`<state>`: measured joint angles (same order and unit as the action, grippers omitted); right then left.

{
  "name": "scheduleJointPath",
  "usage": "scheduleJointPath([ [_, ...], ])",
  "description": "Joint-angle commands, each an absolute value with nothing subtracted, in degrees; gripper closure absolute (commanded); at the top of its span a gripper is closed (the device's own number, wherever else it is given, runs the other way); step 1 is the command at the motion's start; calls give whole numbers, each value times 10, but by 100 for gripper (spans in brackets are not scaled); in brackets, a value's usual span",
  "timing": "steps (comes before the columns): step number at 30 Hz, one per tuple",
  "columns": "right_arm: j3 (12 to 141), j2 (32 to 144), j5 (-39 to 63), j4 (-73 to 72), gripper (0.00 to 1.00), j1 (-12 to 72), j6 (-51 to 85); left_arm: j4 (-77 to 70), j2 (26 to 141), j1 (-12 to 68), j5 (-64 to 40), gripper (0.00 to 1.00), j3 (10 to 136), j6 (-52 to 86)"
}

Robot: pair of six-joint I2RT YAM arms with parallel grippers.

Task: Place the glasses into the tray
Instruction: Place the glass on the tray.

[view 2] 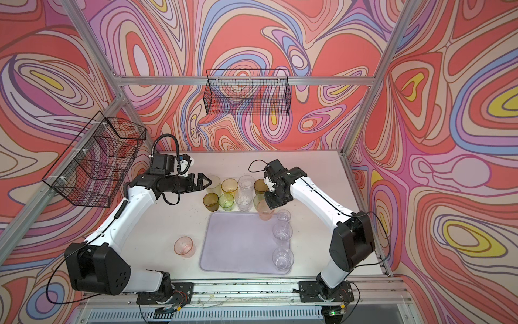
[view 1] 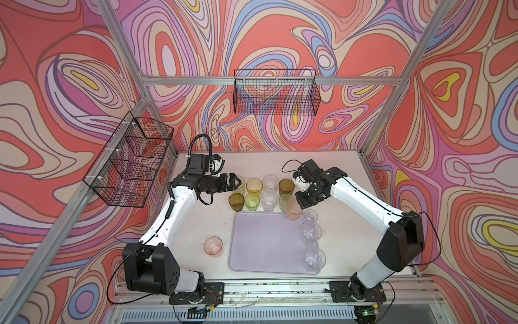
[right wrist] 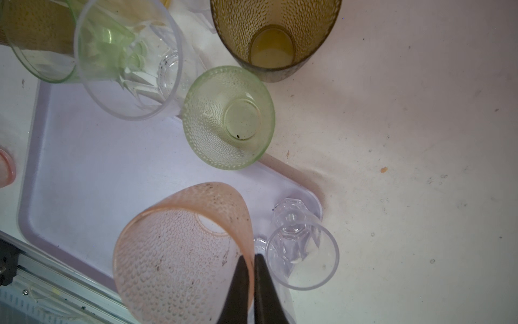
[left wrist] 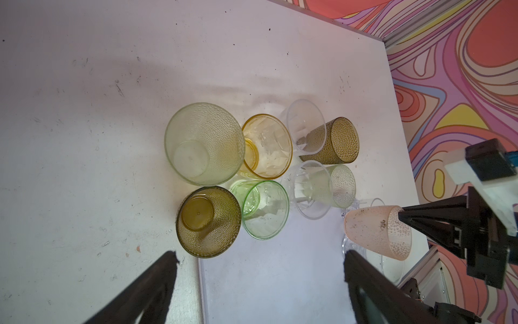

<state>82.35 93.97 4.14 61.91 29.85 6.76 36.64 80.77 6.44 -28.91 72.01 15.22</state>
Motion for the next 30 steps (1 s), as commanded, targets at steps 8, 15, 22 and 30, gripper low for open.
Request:
scheduleJointPath([
  [8,783,943,44,566,100,302,59,376,813,67,-289,5,729,149],
  [15,769,950,39,551,100,303,58,377,812,67,-288,5,729,149],
  [22,755,956,43,536,100,303,54,377,814,67,-291,5,729,150],
  [30,738,962,30,521,100,302,54,376,813,67,-290,5,728,150],
])
